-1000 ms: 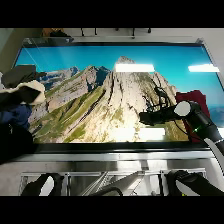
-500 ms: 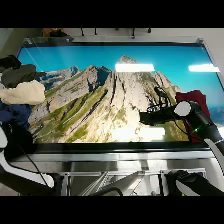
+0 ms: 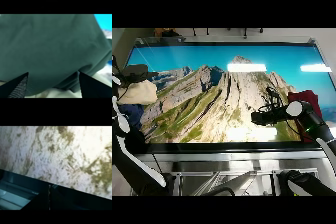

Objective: Fold the shirts.

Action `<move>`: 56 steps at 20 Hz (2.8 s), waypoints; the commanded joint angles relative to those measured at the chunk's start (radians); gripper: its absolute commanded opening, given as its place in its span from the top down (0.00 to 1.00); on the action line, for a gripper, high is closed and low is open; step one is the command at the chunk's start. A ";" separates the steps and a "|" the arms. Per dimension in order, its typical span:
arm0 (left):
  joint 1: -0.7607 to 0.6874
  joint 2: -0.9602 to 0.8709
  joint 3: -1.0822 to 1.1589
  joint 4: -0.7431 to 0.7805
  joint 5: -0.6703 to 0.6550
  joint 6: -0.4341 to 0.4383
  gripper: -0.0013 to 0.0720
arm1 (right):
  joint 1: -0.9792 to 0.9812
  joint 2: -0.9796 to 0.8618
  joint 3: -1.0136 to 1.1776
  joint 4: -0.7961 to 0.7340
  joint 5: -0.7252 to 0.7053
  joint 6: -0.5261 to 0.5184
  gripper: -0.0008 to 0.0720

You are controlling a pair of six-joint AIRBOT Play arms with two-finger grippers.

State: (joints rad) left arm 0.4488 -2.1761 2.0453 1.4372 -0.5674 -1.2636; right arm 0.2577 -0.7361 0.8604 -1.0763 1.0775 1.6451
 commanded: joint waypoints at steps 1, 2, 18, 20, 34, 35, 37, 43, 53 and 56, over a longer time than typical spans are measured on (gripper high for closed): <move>0.003 -0.060 -0.017 0.038 0.104 0.000 0.02 | 0.000 -0.001 0.000 0.000 0.000 0.000 0.96; 0.008 -0.062 -0.023 0.036 0.118 -0.002 0.30 | 0.000 0.000 0.000 0.000 0.000 0.000 0.96; -0.267 0.566 -0.018 -0.629 -0.418 0.054 0.97 | 0.000 0.000 0.000 0.000 0.000 0.000 0.96; -0.368 0.625 -0.040 -0.653 -0.600 0.014 0.97 | 0.000 0.000 0.000 0.000 0.000 0.000 0.96; -0.807 0.903 -0.771 -0.652 -0.663 -0.222 0.04 | 0.000 0.000 0.000 0.008 0.047 0.002 0.96; -0.807 0.917 -0.795 -0.650 -0.700 -0.222 0.04 | 0.000 0.001 0.000 0.007 0.064 -0.017 0.96; -0.808 0.983 -0.887 -0.619 -0.742 -0.219 0.04 | -0.026 0.000 0.013 0.002 0.087 -0.052 0.96; -0.787 1.352 -1.384 -0.497 -0.589 -0.294 0.04 | -0.327 -0.100 0.074 0.016 0.090 -0.216 0.41; -0.708 1.508 -1.705 -0.549 -0.361 -0.323 0.04 | -0.228 -0.543 0.075 0.371 0.076 -0.655 0.40; -0.749 1.397 -1.704 -0.558 -0.262 -0.309 0.04 | -0.160 -0.549 0.075 0.374 0.029 -0.662 0.40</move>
State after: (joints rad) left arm -0.2745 -0.7139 0.3611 0.8917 -0.9329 -1.5860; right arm 0.0372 -1.2537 0.9363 -0.7216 1.1542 1.0359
